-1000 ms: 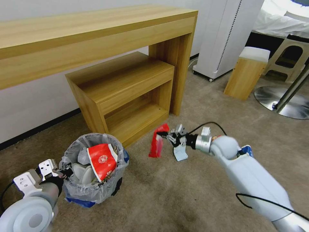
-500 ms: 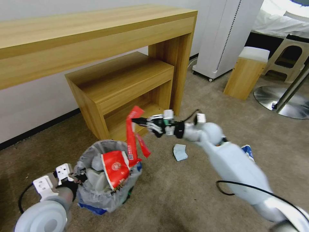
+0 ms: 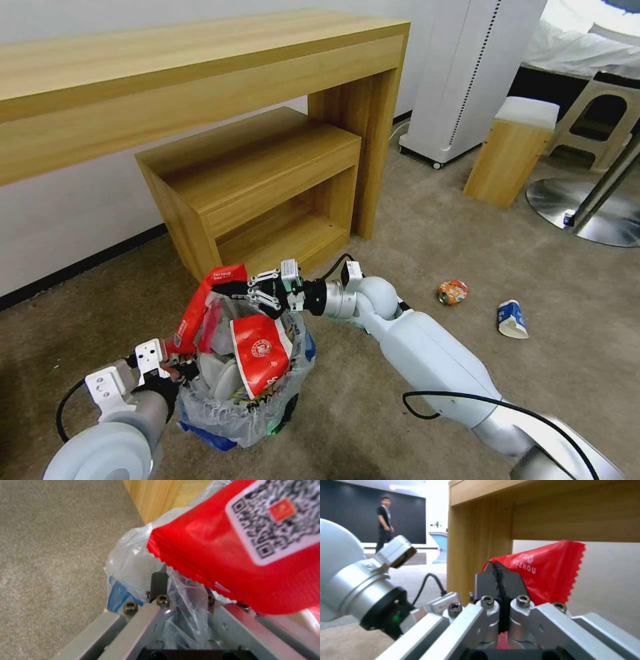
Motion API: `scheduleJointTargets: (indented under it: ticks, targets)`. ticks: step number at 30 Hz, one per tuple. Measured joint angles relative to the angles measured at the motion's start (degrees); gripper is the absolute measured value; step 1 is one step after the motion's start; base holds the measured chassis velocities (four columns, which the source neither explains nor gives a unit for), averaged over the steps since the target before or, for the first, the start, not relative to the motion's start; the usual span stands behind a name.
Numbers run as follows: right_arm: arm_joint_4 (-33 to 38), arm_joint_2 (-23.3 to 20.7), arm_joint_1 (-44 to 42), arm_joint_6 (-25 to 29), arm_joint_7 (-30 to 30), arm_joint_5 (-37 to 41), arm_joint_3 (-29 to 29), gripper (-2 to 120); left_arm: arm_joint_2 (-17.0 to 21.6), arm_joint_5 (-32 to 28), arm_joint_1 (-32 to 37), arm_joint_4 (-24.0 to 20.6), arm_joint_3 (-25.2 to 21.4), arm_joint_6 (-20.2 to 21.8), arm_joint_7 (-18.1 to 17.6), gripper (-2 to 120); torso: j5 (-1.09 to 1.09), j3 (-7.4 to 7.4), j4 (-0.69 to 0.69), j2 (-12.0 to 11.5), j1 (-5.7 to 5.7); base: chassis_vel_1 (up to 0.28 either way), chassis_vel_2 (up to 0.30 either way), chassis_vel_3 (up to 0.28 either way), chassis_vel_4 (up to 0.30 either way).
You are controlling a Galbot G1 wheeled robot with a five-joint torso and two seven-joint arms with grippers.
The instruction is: Pick up the trash bin and place the garbage on the floor into it.
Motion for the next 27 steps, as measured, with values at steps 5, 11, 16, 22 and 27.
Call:
scheduleJointTargets:
  ticks: [5, 11, 16, 22, 27]
  targets:
    - [-0.2, 0.0, -0.8, 0.0, -0.7, -1.6, 0.0, 0, -0.1, 0.1, 0.0, -0.1, 0.0, 0.0, 0.1, 0, 0.00, 0.00, 0.00, 0.0, 0.00, 0.000, 0.000, 0.000, 0.000]
    - [-1.2, -1.1, -1.5, 0.5, -3.5, -4.9, 0.7, 4, 0.5, -0.2, 0.2, -0.5, -1.1, 0.0, 0.1, 0, 0.01, 0.00, 0.00, 0.0, 0.00, 0.000, 0.000, 0.000, 0.000]
    - [-0.7, -2.6, -1.6, 1.1, -5.6, -5.0, 2.4, 21, 0.7, -0.6, -0.4, 0.1, -1.6, 0.0, 0.1, 0, 0.01, 0.00, 0.00, 0.0, 0.00, 0.000, 0.000, 0.000, 0.000]
    - [2.0, -6.8, -2.6, 1.9, -5.5, -1.8, 5.8, 43, 1.4, -1.3, -1.2, 1.3, -3.0, 0.0, 0.2, 0, 0.01, 0.00, 0.00, 0.0, 0.00, 0.000, 0.000, 0.000, 0.000]
    - [9.1, -11.3, -6.2, 1.3, 12.5, 1.8, 13.0, 63, 2.2, -1.5, -1.8, 3.0, -4.5, -0.6, 0.2, 0, 0.01, 0.00, 0.01, 0.0, 0.00, 0.000, 0.000, 0.000, 0.000]
